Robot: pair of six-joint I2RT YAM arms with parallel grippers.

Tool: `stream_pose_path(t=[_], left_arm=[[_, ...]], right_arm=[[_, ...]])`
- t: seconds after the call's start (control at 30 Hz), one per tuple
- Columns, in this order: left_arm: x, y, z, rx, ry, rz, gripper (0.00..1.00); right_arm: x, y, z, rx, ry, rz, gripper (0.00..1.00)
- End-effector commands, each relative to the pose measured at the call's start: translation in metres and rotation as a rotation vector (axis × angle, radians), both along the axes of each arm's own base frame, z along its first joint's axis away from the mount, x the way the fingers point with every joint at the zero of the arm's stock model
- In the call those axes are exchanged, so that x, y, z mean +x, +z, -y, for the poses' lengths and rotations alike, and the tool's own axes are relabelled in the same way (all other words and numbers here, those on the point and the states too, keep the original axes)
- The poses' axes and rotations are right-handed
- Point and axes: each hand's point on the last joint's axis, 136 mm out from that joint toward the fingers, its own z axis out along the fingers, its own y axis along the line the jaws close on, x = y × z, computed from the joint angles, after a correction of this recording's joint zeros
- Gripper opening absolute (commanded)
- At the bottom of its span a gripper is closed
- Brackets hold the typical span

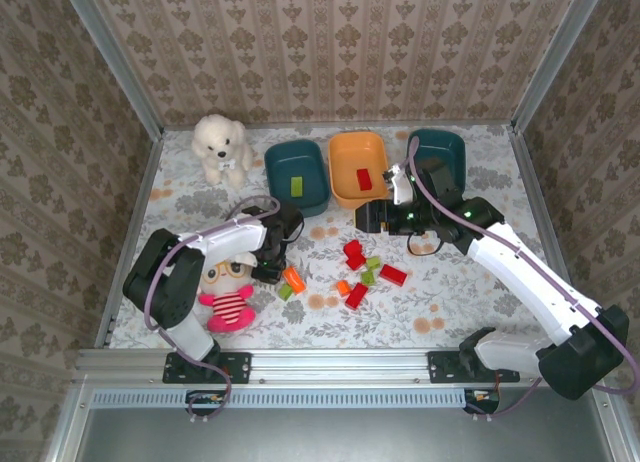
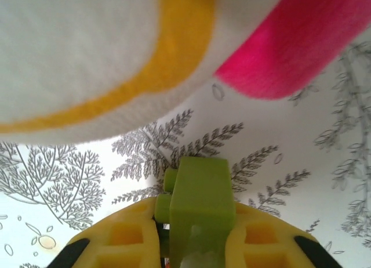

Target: Sort the legos into containers by color

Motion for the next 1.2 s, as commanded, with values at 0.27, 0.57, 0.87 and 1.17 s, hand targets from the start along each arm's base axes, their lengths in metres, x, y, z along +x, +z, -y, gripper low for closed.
stream_pose_path(t=[0.27,0.57,0.87,1.17], left_arm=[[0.104,0.104,0.008,0.136,-0.437,0.309,0.06],[0.183,0.096,0.045,0.128,-0.822,0.233,0.07],[0.212,0.059,0.05,0.115,-0.925,0.119,0.13],[0.199,0.032,0.049,0.111,-0.957,-0.005,0.25]], right_arm=[[0.002,0.003,0.005,0.009,-0.031,0.007,0.68],[0.006,0.0,0.005,0.0,-0.04,-0.009,0.68],[0.004,-0.006,0.005,0.002,-0.043,-0.033,0.68],[0.004,-0.017,0.004,-0.012,-0.046,-0.063,0.68]])
